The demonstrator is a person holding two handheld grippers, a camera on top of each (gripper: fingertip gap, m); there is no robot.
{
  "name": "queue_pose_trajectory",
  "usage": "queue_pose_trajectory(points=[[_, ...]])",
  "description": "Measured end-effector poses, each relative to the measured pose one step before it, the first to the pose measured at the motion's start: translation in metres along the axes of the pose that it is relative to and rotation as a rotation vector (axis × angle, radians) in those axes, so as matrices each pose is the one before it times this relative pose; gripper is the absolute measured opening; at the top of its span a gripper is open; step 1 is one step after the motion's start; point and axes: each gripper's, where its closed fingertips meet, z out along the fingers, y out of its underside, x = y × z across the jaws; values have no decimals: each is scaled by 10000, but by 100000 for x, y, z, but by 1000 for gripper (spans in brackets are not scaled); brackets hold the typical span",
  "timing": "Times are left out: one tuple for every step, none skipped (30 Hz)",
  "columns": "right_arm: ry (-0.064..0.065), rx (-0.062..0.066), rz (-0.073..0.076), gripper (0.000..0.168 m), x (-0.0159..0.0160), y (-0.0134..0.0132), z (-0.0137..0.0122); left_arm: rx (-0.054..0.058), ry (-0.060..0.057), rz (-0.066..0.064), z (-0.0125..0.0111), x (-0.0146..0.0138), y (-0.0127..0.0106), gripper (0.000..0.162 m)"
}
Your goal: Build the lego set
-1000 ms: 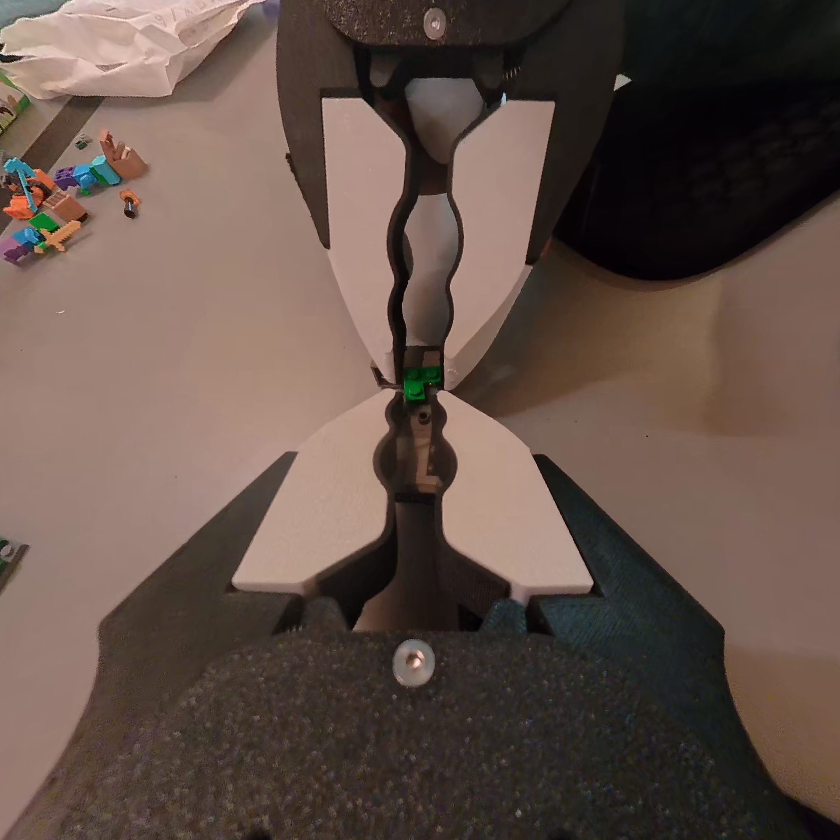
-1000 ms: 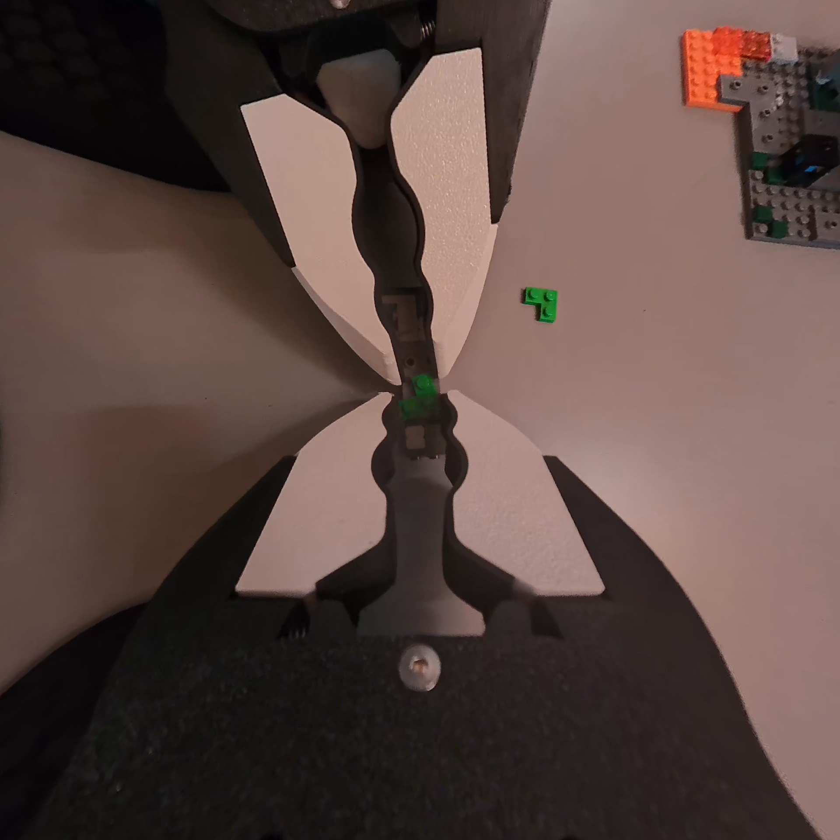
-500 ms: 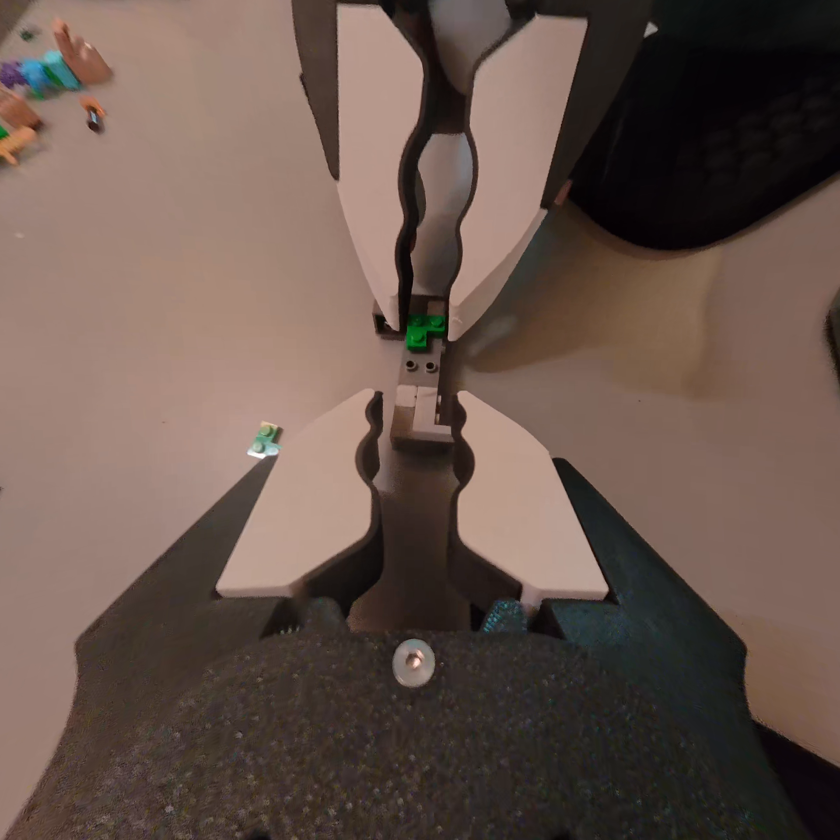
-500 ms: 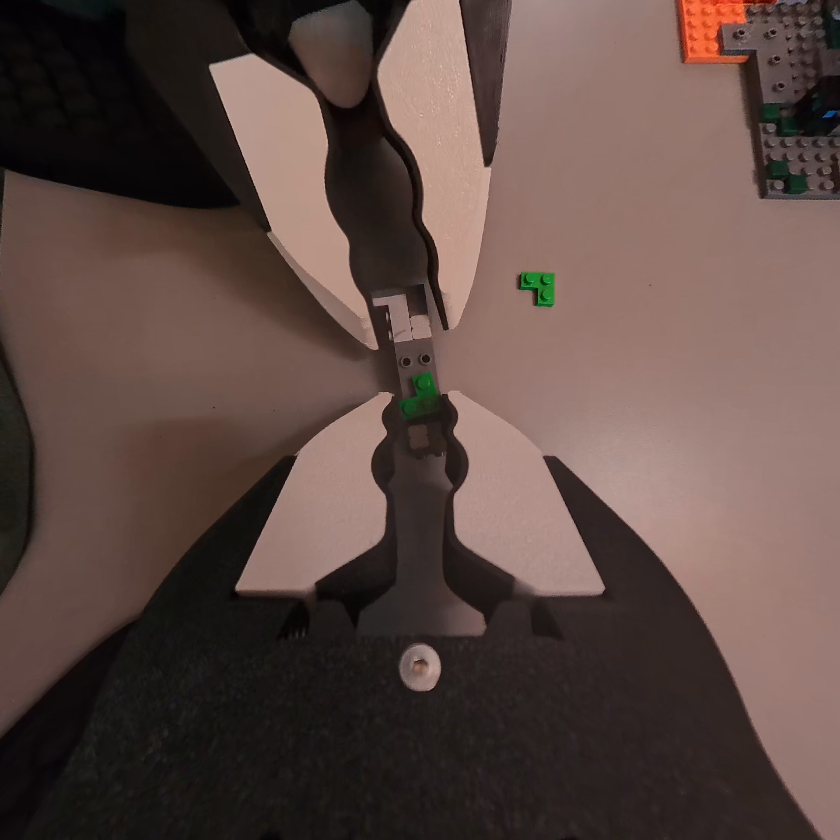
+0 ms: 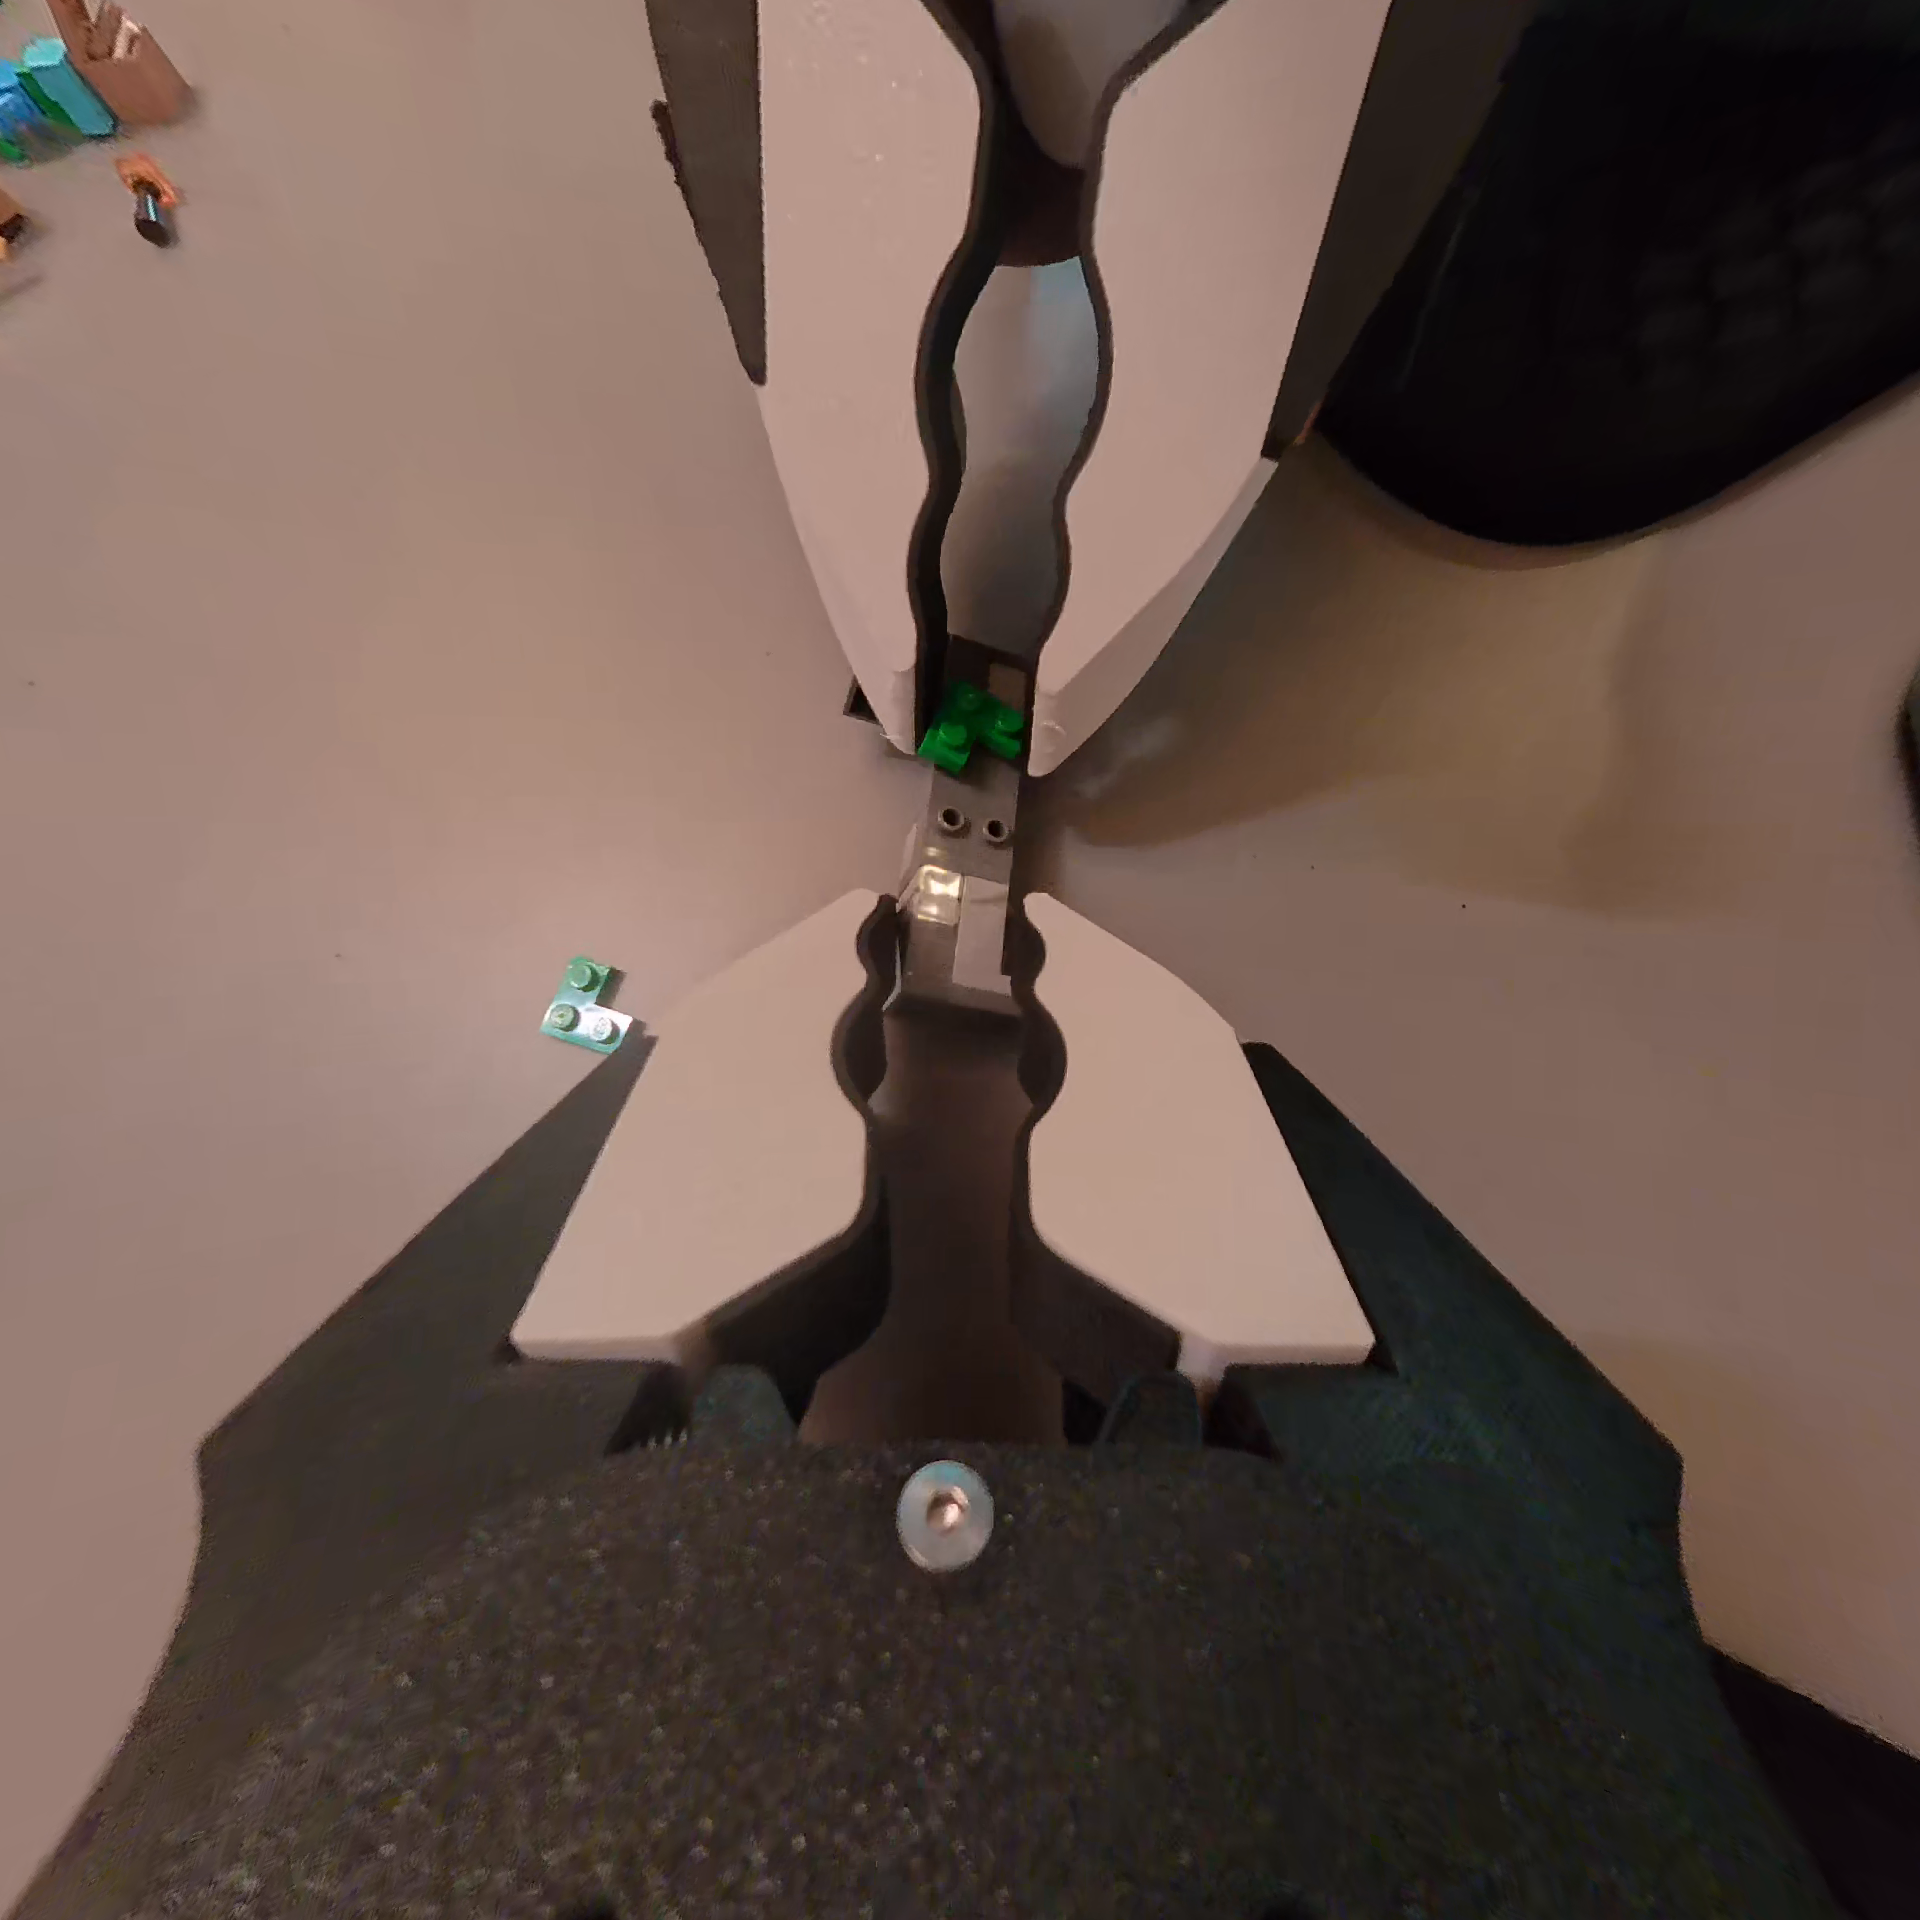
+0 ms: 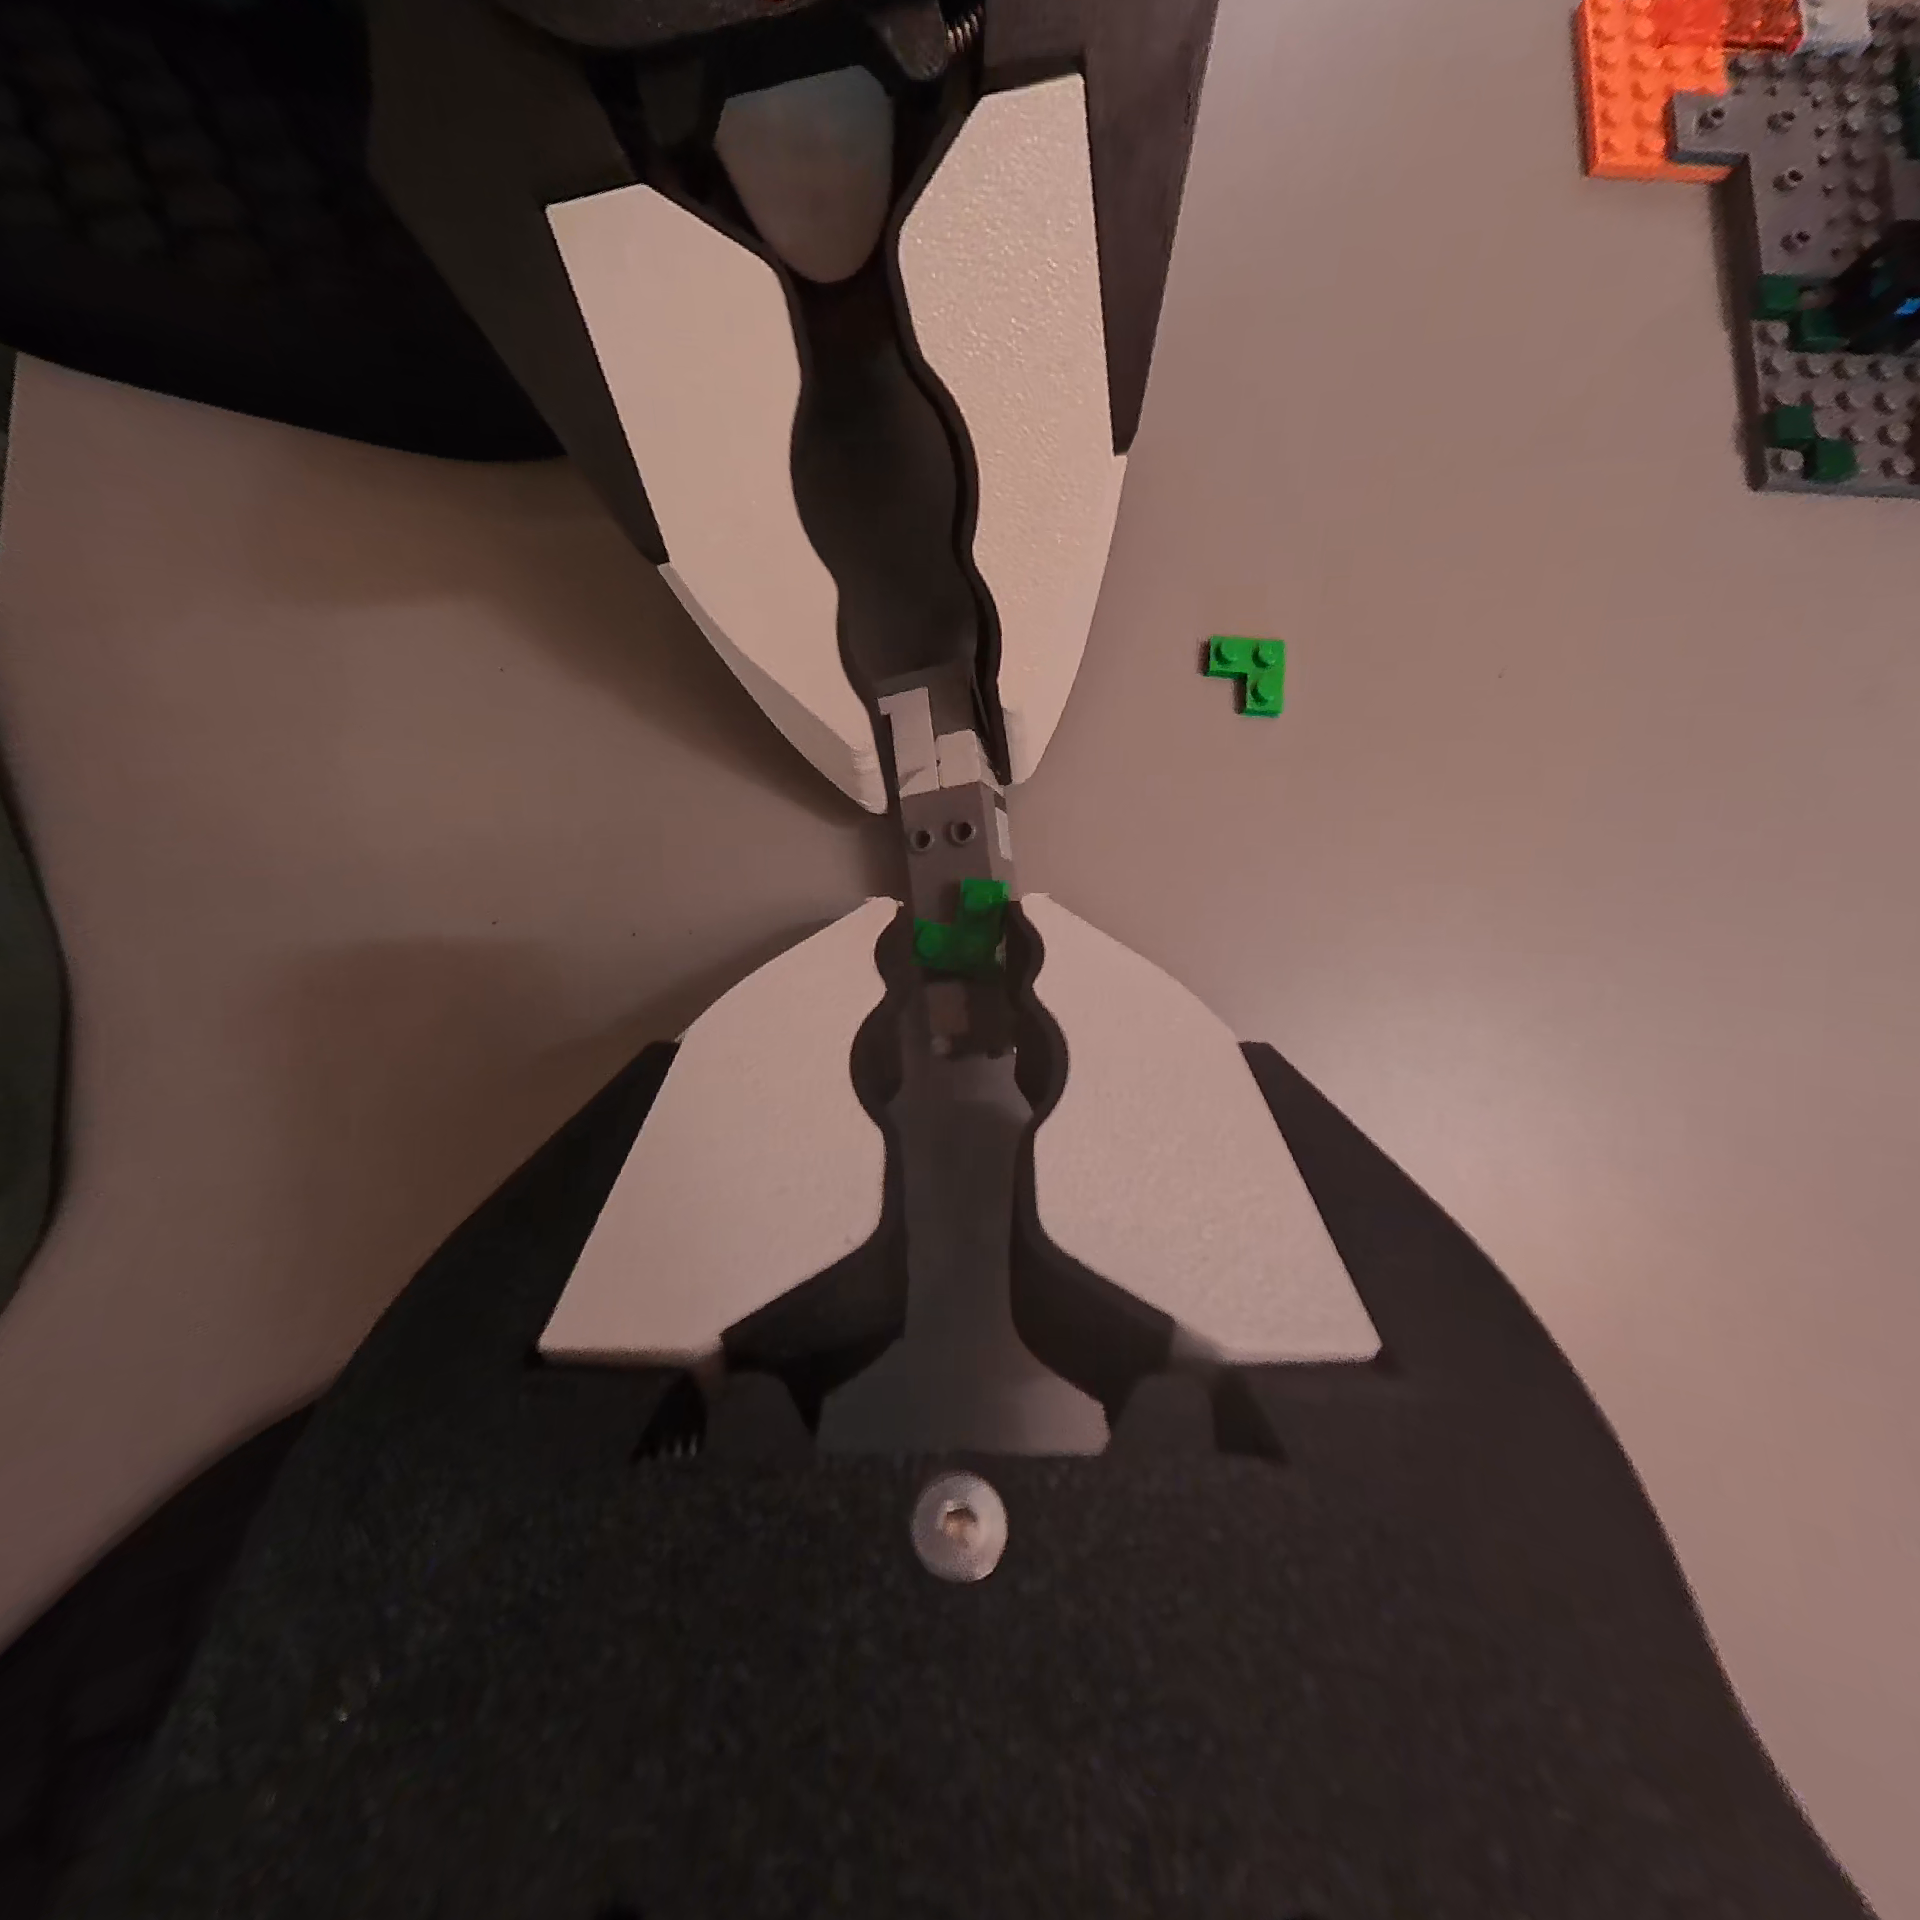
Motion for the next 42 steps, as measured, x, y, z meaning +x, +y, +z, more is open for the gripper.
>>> queue_pose_trajectory(points=[[2, -7, -100, 16, -53, -25, 23, -3, 21, -21, -15, 0, -9, 20], [5, -27, -84, 16, -43, -1, 23, -15, 27, -17, -8, 12, 6, 20], [-2, -27, -76, 16, -40, 2, 6, -6, 53, -25, -2, 52, -6, 20], [-19, -25, -81, 16, -56, 9, -14, 1, 66, -38, -3, 49, -9, 20], [-23, -12, -69, 16, -56, 12, -22, 9, 75, -55, -17, 60, -3, 20], [-20, 0, -44, 16, -39, 3, -31, 13, 95, -80, -16, 63, -7, 20], [-16, -1, -17, 16, -18, 5, -4, 19, 92, -103, -18, 27, 1, 20], [-15, -13, -12, 16, -30, 13, 6, 25, 93, -111, -29, 9, 3, 20], [-12, -39, -27, 16, -19, 53, 8, 32, 97, -118, -17, 26, -16, 20], [-3, -56, -40, 17, -9, 81, 30, 36, 78, -118, -23, 4, -17, 20], [2, -38, -30, 18, -9, 62, 52, 33, 66, -86, -22, 5, -29, 20], [5, -16, -7, 18, 6, 35, 54, 28, 36, -61, -16, -14, -29, 20], [1, -11, 0, 18, 10, 13, 33, 15, 31, -28, 1, 3, -4, 20], [-1, -11, -10, 19, 6, 10, 22, 9, 13, -17, -2, 0, -8, 20], [3, -1, -6, 18, -1, -6, 18, 2, 2, 0, 9, 0, -9, 20], [-4, 1, 9, 18, 6, 5, 22, 2, -3, 6, 1, -9, -2, 20], [-5, 4, 9, 19, 8, 15, 26, 4, 1, 3, -2, 12, 0, 20], [-5, -2, 3, 19, -9, 15, 14, 7, 0, 0, -2, 3, -3, 20], [-2, -5, 0, 19, 2, 19, -1, 6, 2, -1, 1, -6, -6, 20], [0, 2, 1, 19, 9, 5, -17, 3, 6, -5, -1, 2, -2, 20], [1, 6, -3, 19, 0, -10, -20, 5, 1, -1, 1, -8, -5, 20], [10, 9, -5, 19, 13, -4, -39, 6, -4, 0, -3, -3, -2, 20], [16, 12, 2, 19, 26, -7, -64, 3, 3, -3, -7, -3, -11, 20], [13, 14, 3, 19, 34, -12, -73, 7, 4, -3, 5, 8, -9, 20], [23, 26, 1, 19, 43, -26, -105, 5, 5, -8, -2, -7, -4, 20], [32, 32, 2, 19, 58, -51, -99, 2, 6, -10, -1, 5, -1, 20], [21, 29, -2, 19, 33, -52, -99, 3, 1, -3, 6, -9, -8, 20], [16, 22, -22, 20, -3, -61, -91, 2, 0, -5, -1, -7, -2, 20], [18, 14, -53, 21, -36, -80, -89, 0, 2, -3, -3, -5, 1, 20], [15, 8, -77, 23, -85, -90, -58, 5, -2, -5, -1, -20, -18, 20], [14, -27, -69, 26, -98, -54, -10, 3, 4, -6, 0, 0, -3, 20], [18, -83, -66, 28, -82, 24, 37, 4, 1, -8, -3, -12, -3, 20], [51, -85, -78, 29, -30, 53, 89, 2, 3, -6, -2, -1, -1, 20], [61, -50, -48, 29, 17, 43, 115, 2, -2, -5, -2, -8, -1, 20], [7, -29, 7, 29, -17, 34, 123, 2, -10, 1, -5, -13, -11, 20], [-12, -27, 25, 29, -18, 24, 108, -1, -3, 2, 2, 4, 0, 20], [11, -38, 4, 28, 12, 58, 96, -2, -3, 3, -1, -6, 2, 20], [33, -52, -8, 27, 41, 78, 82, -1, 0, -1, 0, 1, 1, 20], [49, -56, 8, 26, 84, 88, 79, 0, 4, -1, 0, 6, 0, 20], [33, -43, 22, 24, 80, 97, 71, 3, 12, 8, 0, 31, 0, 20], [-9, -28, 30, 22, 44, 102, 40, 9, 13, 8, -5, 24, -14, 20], [-35, -2, 42, 18, 12, 76, 41, 16, 14, 18, -24, 35, -27, 20]])
